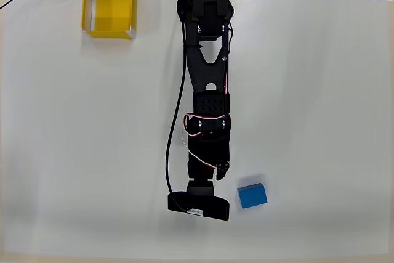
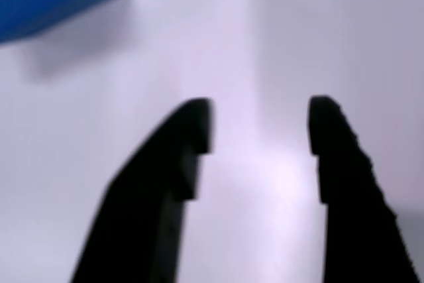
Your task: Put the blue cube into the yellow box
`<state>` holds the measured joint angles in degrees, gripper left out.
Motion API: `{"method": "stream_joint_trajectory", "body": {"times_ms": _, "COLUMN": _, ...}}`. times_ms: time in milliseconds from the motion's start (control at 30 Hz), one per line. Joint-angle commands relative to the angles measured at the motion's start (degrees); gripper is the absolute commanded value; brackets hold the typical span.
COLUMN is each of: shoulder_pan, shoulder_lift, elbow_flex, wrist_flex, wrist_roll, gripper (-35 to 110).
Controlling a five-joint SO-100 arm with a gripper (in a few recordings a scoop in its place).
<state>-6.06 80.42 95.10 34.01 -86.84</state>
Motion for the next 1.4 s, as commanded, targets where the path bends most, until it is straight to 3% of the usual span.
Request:
{"method": "stream_joint_trajectory", "body": {"times_ms": 0, "shoulder_pan": -2.55, "shoulder_lift": -0.7, "elbow_flex": -12.13, "wrist_flex": -2.2, "wrist_roll": 1.67, "gripper": 35}}
{"method": "stream_joint_trajectory", "body": {"times_ms": 400, "shoulder_pan": -6.42, "shoulder_lift": -6.59, "elbow_flex": -18.02, "wrist_flex": -4.48, "wrist_roll": 2.11, "gripper": 63}}
{"method": "stream_joint_trajectory", "body": {"times_ms": 1367, "shoulder_pan": -8.09, "shoulder_lift": -25.84, "elbow_flex": -33.66, "wrist_flex": -9.23, "wrist_roll": 1.67, "gripper": 61}}
